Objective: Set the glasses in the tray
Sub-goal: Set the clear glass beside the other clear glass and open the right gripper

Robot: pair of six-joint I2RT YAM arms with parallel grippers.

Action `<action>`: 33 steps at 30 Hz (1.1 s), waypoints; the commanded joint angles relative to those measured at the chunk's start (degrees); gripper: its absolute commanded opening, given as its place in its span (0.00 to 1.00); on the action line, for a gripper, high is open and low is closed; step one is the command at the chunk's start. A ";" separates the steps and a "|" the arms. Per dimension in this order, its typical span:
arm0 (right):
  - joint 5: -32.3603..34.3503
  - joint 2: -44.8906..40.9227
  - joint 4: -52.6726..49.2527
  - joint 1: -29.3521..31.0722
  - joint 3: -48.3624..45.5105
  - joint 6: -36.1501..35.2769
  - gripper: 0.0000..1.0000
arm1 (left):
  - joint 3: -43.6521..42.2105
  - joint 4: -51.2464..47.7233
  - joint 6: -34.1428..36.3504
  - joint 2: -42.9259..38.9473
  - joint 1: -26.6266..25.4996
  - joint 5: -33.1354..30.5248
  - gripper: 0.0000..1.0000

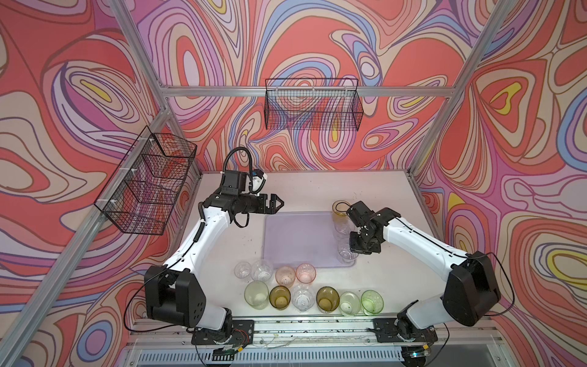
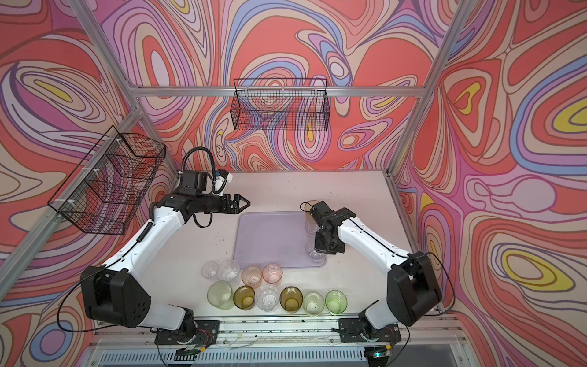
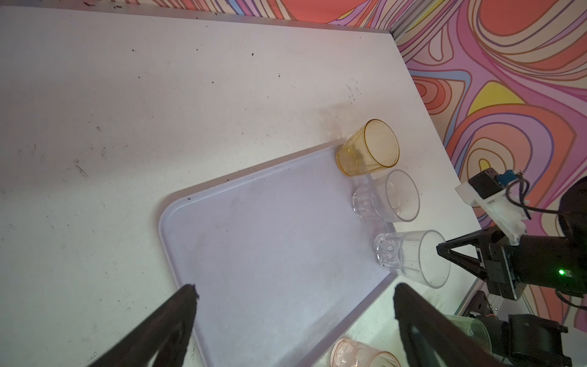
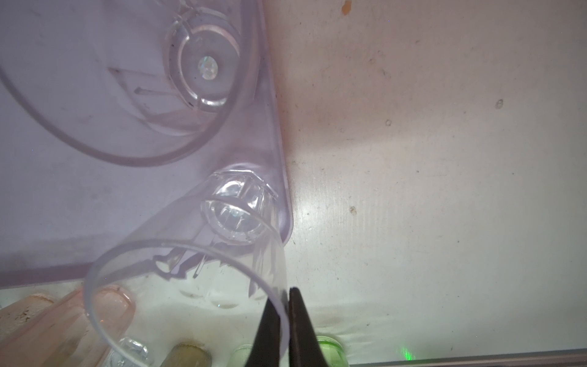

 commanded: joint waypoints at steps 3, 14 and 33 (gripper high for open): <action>0.24 -0.44 1.03 -0.26 -0.68 -0.03 0.02 | -0.69 0.02 1.15 -0.97 0.03 -0.35 0.99; 0.00 -0.48 1.32 -0.31 -1.38 -0.10 0.07 | -0.69 0.02 1.19 -1.11 0.07 -0.35 0.99; -0.90 -0.25 2.01 -0.35 -1.59 -0.71 0.14 | -0.69 0.04 1.06 -1.17 0.03 -0.45 0.99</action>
